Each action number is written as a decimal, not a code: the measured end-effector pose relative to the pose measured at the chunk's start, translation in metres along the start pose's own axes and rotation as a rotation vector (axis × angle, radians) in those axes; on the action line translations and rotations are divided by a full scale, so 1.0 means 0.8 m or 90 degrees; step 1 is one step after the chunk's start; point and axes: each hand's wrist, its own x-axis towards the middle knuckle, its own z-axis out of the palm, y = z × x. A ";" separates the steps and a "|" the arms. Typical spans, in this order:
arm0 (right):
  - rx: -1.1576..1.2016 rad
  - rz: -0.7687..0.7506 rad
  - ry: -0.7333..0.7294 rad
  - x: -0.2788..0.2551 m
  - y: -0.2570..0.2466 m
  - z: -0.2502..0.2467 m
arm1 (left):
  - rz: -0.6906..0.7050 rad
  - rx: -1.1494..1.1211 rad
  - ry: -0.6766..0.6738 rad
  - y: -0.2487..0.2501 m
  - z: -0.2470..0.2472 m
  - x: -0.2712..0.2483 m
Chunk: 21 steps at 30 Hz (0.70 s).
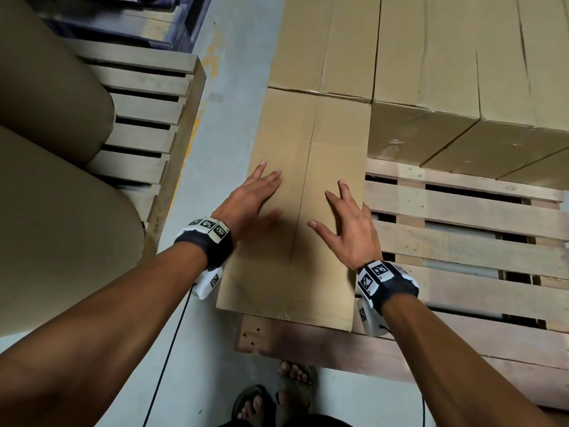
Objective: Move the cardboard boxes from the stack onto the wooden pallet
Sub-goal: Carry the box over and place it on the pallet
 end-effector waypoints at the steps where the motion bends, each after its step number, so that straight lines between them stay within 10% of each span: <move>1: -0.001 0.000 0.002 0.000 0.000 0.001 | -0.001 0.004 -0.002 -0.001 0.001 0.001; 21: 0.001 -0.002 -0.039 0.000 -0.009 -0.010 | 0.005 0.016 -0.012 0.002 -0.003 0.001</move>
